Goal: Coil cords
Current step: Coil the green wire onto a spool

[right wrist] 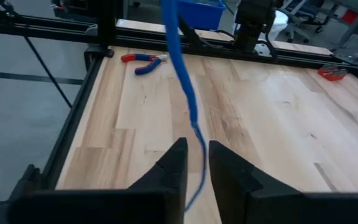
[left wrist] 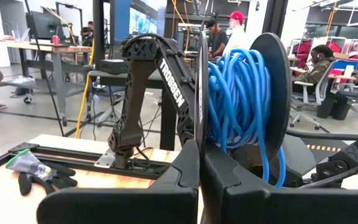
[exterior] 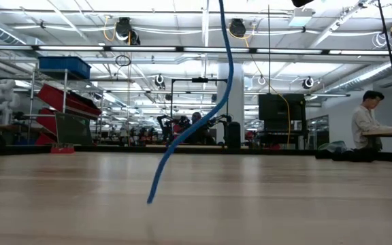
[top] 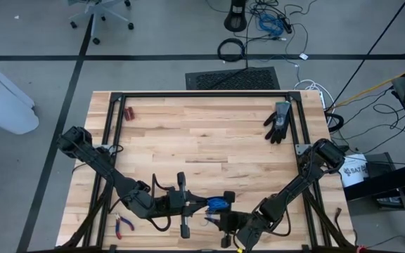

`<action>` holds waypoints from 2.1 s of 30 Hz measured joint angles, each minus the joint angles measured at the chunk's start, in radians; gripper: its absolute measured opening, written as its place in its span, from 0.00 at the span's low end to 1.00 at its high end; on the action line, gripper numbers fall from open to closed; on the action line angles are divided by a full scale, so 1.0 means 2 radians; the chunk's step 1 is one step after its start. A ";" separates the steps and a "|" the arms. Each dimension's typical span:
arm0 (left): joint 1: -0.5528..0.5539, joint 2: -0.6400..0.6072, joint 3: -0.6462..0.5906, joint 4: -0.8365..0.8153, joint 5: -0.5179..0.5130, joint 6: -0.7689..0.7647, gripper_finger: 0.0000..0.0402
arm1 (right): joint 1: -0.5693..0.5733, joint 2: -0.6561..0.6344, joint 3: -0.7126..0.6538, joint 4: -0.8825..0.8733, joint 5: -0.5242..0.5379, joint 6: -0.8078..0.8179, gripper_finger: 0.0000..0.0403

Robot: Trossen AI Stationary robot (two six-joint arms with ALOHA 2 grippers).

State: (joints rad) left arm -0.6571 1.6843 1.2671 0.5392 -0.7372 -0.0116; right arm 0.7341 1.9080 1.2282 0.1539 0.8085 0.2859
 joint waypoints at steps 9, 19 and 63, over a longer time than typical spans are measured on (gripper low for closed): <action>0.000 0.000 0.000 0.000 0.000 0.000 0.00 | -0.001 0.000 0.000 -0.005 0.008 0.014 0.01; -0.020 -0.020 0.000 -0.029 -0.012 0.023 0.00 | 0.021 -0.031 0.000 -0.126 0.036 0.127 0.00; -0.052 -0.041 0.000 -0.071 -0.013 0.052 0.00 | 0.136 -0.129 0.000 -0.212 0.195 0.270 0.00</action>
State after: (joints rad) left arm -0.7609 1.6013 1.2675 0.3968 -0.7641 0.0926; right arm 1.0055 1.6493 1.2285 -0.2706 1.1988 0.8267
